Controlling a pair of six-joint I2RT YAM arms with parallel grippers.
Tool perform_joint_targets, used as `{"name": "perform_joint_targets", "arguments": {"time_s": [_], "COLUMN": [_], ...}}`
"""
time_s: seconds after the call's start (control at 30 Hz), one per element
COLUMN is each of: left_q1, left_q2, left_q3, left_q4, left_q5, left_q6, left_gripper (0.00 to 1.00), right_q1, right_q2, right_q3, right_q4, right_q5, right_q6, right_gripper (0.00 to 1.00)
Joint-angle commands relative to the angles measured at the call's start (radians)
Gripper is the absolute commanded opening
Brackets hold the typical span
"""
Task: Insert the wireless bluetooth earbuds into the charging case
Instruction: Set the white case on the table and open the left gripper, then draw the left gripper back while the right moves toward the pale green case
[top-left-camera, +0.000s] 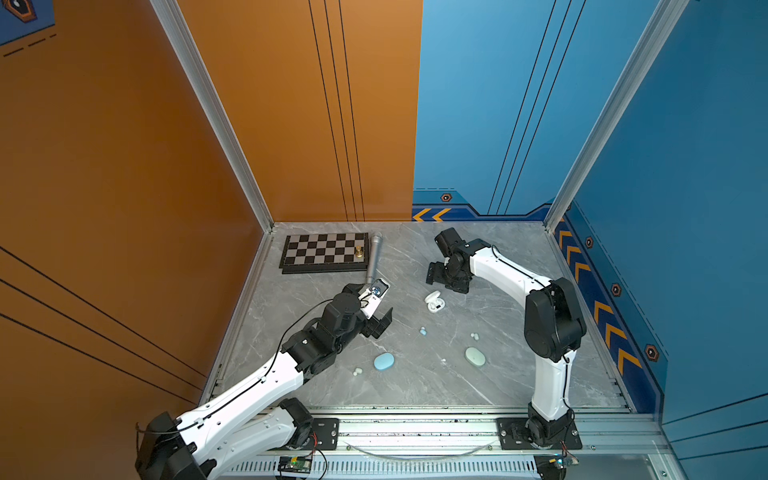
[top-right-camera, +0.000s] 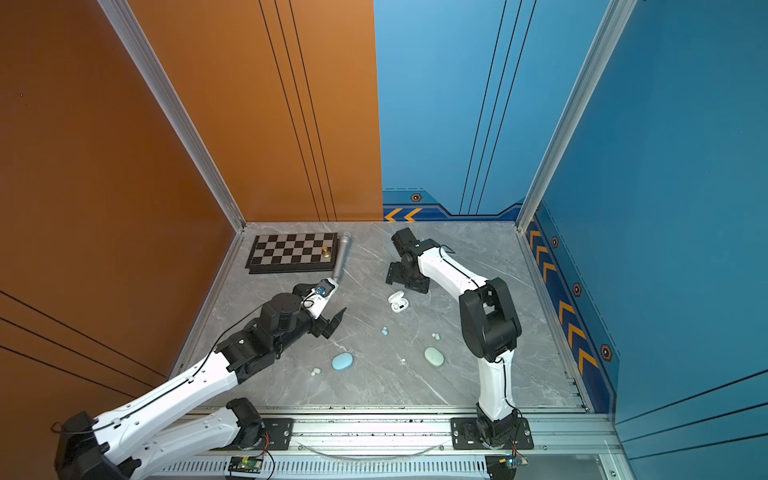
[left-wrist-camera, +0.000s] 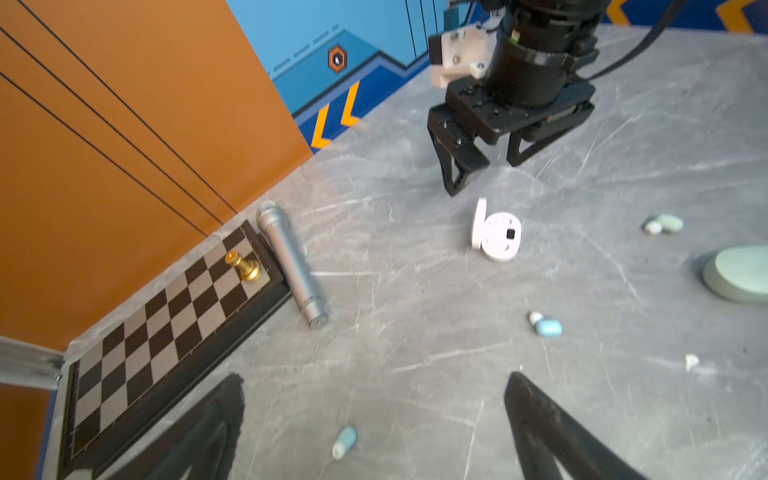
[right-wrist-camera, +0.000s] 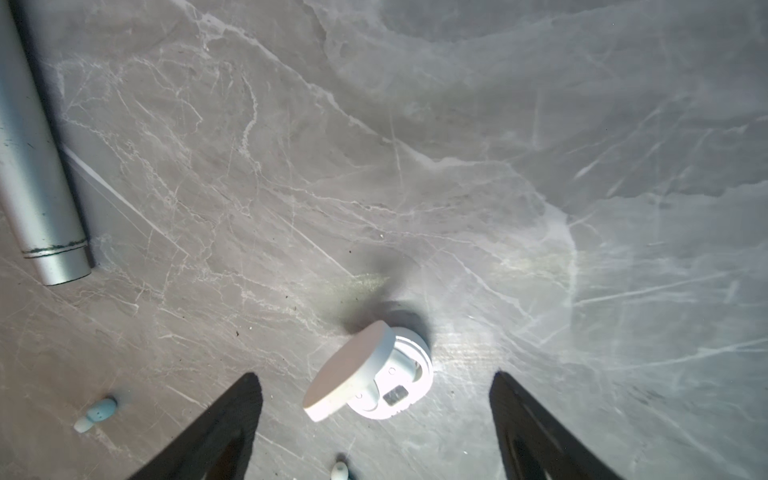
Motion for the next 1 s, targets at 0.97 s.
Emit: {"name": "perform_joint_targets", "arguments": {"time_s": [0.97], "left_q1": [0.086], "left_q2": [-0.018], "left_q3": [0.056], "left_q4": [-0.127], "left_q5": [0.205], "left_q6": [-0.01], "left_gripper": [0.98], "right_q1": [0.053], "right_q2": [-0.314], "right_q3": [-0.294], "right_q4": [-0.074], "right_q5": [-0.143], "right_q6": [-0.205], "right_gripper": [0.77]}}
